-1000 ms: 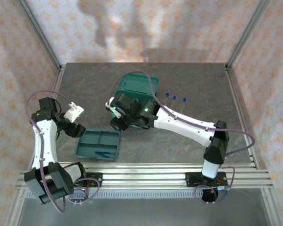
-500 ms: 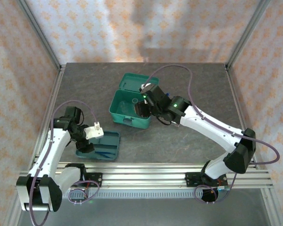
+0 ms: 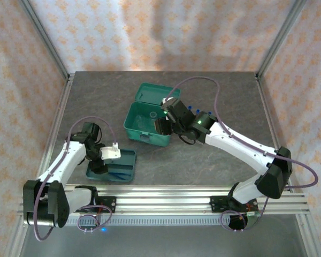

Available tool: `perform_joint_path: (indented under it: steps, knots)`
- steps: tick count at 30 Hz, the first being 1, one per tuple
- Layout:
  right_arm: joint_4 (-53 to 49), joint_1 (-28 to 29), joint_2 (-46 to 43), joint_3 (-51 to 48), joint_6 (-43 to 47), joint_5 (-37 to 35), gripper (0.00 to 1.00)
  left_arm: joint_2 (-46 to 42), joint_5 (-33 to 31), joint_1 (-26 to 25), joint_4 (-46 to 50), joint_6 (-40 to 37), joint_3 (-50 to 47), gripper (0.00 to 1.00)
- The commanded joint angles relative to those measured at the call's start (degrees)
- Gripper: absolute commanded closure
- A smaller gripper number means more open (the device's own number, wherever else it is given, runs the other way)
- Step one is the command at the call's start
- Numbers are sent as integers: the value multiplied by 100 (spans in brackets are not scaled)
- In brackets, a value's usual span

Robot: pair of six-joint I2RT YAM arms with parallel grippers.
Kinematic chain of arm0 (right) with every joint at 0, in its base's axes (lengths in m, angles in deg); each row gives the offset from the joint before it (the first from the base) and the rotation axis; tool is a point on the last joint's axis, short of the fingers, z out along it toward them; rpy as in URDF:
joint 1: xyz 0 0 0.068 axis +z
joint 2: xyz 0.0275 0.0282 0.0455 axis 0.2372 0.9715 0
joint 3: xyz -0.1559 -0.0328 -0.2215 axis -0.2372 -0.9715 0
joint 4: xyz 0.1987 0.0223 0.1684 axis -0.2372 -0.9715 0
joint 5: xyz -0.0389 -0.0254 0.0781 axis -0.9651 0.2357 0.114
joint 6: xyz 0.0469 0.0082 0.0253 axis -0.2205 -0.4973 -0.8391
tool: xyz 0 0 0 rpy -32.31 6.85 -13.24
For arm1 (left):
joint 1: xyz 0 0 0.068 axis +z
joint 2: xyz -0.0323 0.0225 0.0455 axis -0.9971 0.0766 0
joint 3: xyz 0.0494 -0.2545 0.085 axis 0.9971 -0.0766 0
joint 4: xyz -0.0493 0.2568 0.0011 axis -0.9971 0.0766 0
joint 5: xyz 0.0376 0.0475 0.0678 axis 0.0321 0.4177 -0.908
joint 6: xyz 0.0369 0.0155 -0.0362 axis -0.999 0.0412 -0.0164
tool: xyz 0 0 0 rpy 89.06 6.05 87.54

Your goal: Organize the chemistry lab equipment

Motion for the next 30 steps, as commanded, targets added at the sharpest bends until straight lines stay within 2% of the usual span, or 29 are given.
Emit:
perform_joint_path:
  steps: [1,11,30]
  knots:
    - [61,-44,-162,-29,-70,-201,56,219,-96,-48,-349,-86,51,29]
    - [21,-88,-146,-62,-44,-221,59,890,-187,-58,-500,-219,286,34]
    - [-57,-150,134,202,106,-83,65,1011,-261,-196,-659,-443,4,63]
